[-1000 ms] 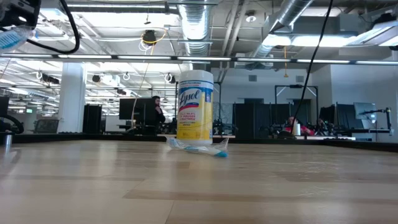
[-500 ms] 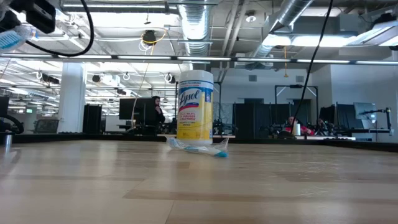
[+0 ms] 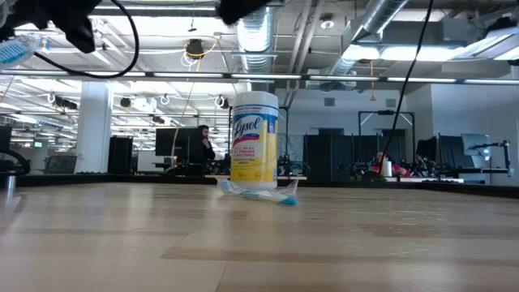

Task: Pick & Place toothbrushing station
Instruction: Put the blue toothbrush into the transparent organizer

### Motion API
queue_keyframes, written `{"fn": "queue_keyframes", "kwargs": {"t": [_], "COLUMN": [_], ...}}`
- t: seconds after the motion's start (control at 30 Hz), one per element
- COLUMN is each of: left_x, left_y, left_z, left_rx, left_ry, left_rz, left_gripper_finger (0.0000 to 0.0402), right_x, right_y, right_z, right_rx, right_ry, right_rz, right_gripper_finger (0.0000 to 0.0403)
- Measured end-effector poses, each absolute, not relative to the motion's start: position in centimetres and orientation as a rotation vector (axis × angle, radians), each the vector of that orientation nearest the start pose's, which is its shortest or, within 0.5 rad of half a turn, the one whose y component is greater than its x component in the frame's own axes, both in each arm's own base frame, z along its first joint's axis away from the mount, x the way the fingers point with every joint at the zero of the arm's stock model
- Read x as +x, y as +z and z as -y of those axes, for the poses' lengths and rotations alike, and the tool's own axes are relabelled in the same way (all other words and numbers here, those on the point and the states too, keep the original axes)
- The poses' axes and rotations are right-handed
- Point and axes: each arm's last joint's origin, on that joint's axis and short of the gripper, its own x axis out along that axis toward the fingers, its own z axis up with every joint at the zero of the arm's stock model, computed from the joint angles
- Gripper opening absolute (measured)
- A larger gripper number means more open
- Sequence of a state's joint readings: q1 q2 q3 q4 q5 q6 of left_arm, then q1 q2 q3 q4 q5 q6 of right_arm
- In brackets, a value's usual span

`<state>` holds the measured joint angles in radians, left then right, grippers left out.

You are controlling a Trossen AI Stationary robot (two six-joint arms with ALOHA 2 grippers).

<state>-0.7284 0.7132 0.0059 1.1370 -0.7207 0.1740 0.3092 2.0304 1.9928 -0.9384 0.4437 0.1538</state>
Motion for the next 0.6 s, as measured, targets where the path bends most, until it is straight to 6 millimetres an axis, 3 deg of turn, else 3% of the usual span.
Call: {"fn": "queue_keyframes", "kwargs": {"t": [0.3, 0.5, 0.6], "left_x": [11.4, 9.9, 9.3], "left_y": [19.7, 20.6, 20.4], "left_z": [5.7, 4.5, 4.0], "left_rx": [-0.15, -0.157, -0.173], "left_ry": [0.061, 0.067, 0.084], "left_rz": [0.299, 0.351, 0.278], "left_gripper_finger": [0.009, 0.009, 0.009], "right_x": [41.5, 41.1, 41.2], "right_y": [25.6, 24.0, 23.8], "right_z": [-12.2, -12.0, -12.1], "right_rx": [-0.205, -0.186, -0.162], "right_ry": [-0.229, -0.254, -0.262], "right_rz": [-1.004, -1.033, -1.016], "right_gripper_finger": [0.0129, 0.0129, 0.0129]}}
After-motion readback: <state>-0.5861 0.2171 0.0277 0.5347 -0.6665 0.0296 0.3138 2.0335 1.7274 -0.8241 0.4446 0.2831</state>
